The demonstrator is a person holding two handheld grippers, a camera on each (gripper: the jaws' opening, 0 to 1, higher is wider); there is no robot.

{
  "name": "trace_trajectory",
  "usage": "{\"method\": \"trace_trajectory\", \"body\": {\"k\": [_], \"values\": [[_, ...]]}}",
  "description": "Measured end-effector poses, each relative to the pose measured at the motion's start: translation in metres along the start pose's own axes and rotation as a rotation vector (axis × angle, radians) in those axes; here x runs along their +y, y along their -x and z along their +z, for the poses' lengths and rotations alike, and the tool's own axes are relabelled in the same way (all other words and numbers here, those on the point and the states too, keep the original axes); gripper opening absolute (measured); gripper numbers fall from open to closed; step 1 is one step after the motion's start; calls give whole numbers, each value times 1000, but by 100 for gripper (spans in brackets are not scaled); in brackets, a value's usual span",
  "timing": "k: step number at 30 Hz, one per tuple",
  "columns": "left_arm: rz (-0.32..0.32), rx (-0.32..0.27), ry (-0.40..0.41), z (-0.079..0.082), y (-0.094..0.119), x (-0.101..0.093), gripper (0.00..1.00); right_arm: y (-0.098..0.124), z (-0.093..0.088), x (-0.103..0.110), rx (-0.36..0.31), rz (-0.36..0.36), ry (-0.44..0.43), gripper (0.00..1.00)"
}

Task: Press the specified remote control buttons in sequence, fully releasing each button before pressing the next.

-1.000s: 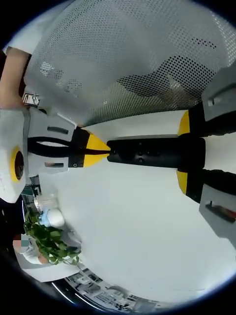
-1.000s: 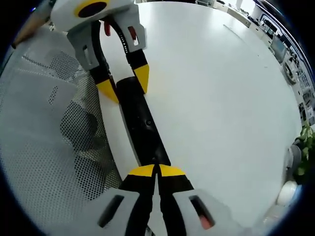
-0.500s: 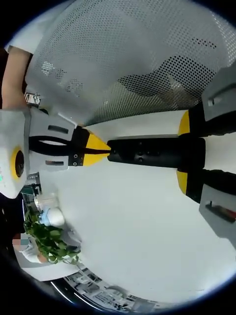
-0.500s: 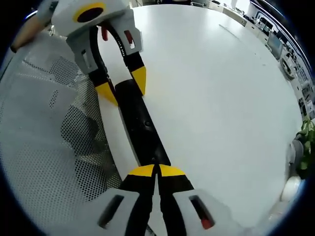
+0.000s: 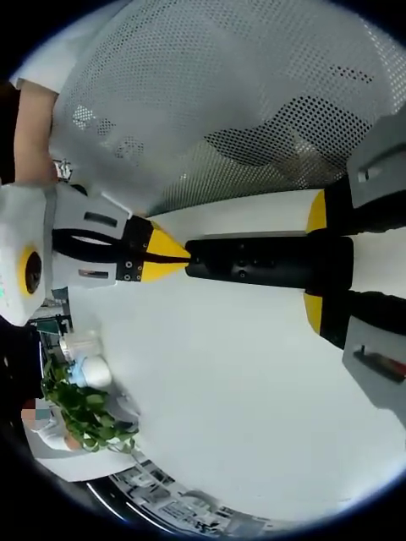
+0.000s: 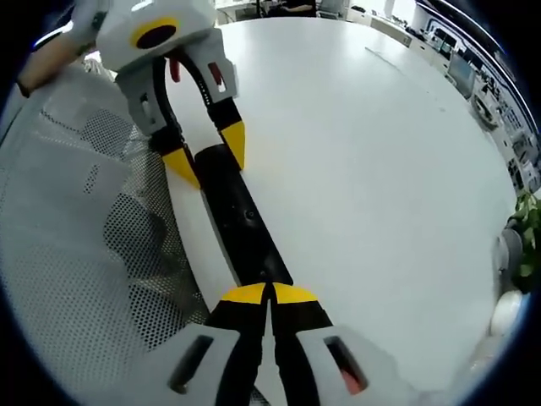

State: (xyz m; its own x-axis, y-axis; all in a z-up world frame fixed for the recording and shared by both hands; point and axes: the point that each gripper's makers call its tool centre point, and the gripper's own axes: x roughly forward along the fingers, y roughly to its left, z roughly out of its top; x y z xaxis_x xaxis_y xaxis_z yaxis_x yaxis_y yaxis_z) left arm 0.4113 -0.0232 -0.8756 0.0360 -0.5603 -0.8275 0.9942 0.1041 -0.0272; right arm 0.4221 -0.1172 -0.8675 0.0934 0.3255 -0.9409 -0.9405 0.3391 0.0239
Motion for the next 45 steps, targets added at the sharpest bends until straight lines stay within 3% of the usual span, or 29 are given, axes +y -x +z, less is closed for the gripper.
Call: {"method": "trace_trajectory", "body": {"k": [6,18,45], "values": [[0,1,0,0,0,0,24,-1,6,7,-32,28,-5,0],[0,0,2,0,0,0,24,-2,8,2,-32,-11,17,0],[0,3,0,0,0,0,24,-4,10,3,-6,-5,48,0]]}}
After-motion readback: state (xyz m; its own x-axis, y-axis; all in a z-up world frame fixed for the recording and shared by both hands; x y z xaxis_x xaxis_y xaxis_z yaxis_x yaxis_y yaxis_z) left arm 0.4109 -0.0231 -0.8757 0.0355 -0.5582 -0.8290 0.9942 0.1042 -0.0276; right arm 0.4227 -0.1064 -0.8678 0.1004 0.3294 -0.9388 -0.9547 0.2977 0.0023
